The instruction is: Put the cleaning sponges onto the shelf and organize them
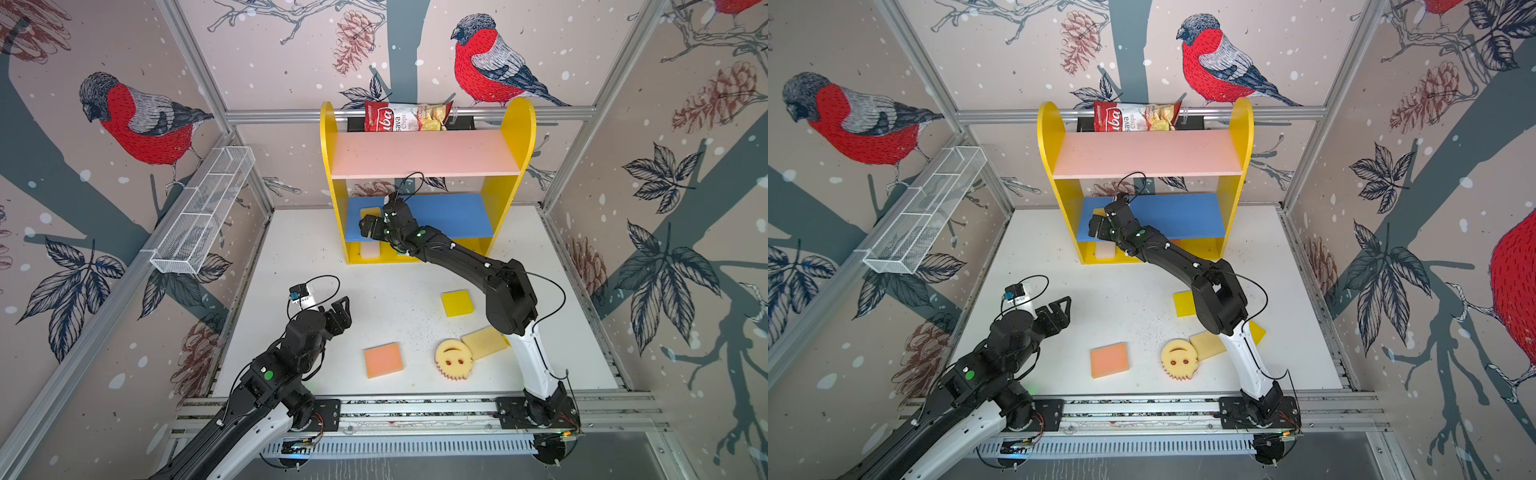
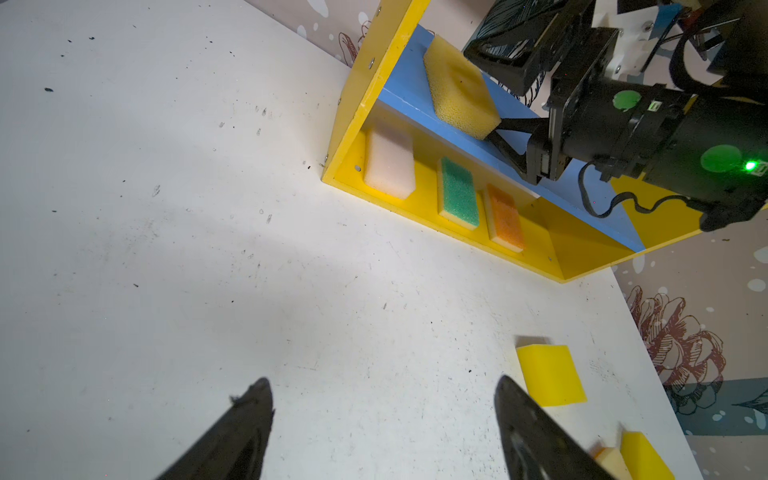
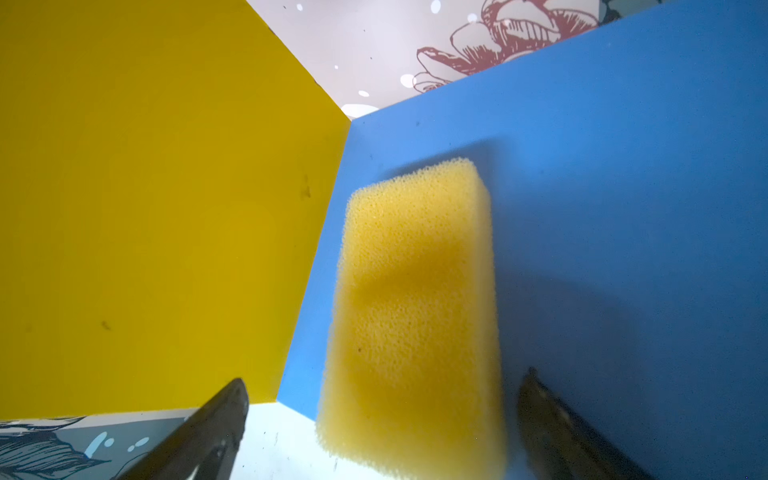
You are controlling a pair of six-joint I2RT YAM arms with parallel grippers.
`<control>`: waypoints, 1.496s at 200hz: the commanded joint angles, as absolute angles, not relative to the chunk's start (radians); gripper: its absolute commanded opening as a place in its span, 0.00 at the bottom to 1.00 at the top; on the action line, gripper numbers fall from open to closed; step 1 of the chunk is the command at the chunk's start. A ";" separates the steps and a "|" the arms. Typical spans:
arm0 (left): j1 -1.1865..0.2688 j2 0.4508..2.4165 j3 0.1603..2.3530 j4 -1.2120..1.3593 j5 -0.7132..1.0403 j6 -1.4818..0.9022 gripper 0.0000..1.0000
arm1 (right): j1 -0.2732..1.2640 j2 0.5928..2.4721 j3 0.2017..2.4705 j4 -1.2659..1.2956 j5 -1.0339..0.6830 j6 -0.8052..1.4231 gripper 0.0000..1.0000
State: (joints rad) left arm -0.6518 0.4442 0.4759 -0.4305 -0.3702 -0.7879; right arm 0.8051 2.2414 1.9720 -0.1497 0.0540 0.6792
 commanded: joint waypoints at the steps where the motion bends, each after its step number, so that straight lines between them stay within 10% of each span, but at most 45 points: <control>1: -0.652 0.436 0.476 -0.435 -0.371 -0.792 0.83 | 0.808 2.228 1.957 -0.188 0.077 0.675 1.00; 139: -0.652 0.427 0.477 -0.446 -0.374 -0.802 0.83 | 0.750 2.027 1.608 0.026 0.071 0.723 1.00; 204: -0.652 0.440 0.474 -0.434 -0.373 -0.802 0.83 | 0.724 2.065 1.600 0.114 -0.097 0.773 0.44; 299: -0.652 0.455 0.482 -0.431 -0.379 -0.792 0.83 | 0.734 2.167 1.710 0.099 -0.173 0.800 0.39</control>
